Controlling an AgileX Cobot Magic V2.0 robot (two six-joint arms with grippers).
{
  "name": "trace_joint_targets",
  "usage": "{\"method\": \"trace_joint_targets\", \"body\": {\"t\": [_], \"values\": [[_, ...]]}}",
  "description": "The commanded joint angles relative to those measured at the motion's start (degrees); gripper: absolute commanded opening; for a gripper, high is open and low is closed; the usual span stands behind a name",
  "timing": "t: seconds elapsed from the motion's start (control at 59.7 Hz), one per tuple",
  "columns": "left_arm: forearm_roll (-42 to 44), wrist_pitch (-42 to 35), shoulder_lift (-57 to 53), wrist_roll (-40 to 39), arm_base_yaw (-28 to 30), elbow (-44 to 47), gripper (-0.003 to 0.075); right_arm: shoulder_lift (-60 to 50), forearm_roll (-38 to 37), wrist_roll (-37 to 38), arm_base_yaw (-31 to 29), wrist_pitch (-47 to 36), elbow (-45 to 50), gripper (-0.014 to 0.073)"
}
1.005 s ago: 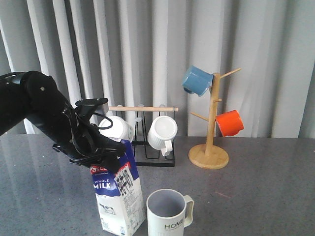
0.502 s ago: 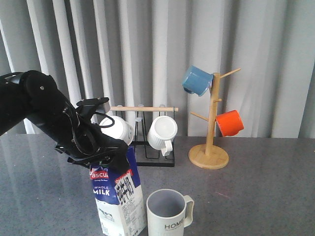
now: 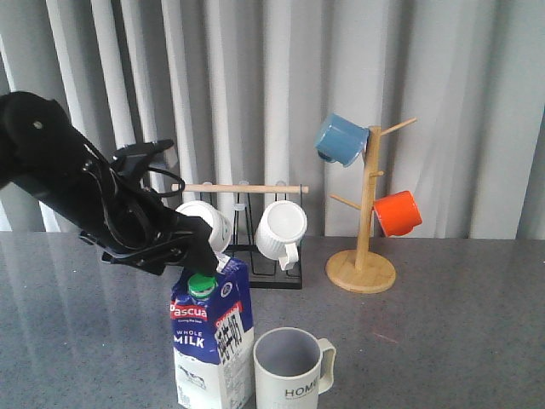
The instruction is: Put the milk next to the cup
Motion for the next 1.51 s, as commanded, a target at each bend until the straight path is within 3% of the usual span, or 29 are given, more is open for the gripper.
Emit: {"method": "trace_joint_targets", "body": {"t": [0.0, 0.201, 0.335, 0.452, 0.636, 0.787, 1.055, 1.49], "values": [[-1.37, -0.14, -6.16, -0.71, -0.17, -1.24, 0.055, 0.21, 0.84, -0.07, -0.18, -3.13, -1.44, -0.0004], [-1.27, -0.14, -13.6, -0.83, -0.17, -1.24, 0.0536, 0.21, 0.19, 0.86, -0.18, -6.53, -1.44, -0.0004], [0.75, -0.14, -20.07, -0.83, -0.17, -0.88, 0.046, 0.21, -1.87, 5.88, -0.36, -14.7, -1.44, -0.0004], [3.8, -0.14, -25.35, -0.83, -0.17, -0.88, 0.0318, 0.21, -5.96, 10.52, -0.36, -21.33, -1.44, -0.0004], [10.31, -0.14, -34.9, -0.72, -0.17, 3.06, -0.0011, 0.21, -8.85, 12.32, -0.36, -26.69, -1.44, -0.0004], [15.14, -1.6, -43.03, -1.21, -0.17, 11.15, -0.0008, 0.21, -8.59, 12.32, -0.36, -26.49, -1.44, -0.0004], [14.33, -9.7, -56.91, -2.79, -0.17, 26.41, -0.0008, 0.21, -8.59, 12.32, -0.36, -26.41, -1.44, -0.0004], [14.53, -7.18, -61.8, -2.68, -0.17, 31.58, -0.0008, 0.21, -8.59, 12.32, -0.36, -26.39, -1.44, -0.0004]]}}
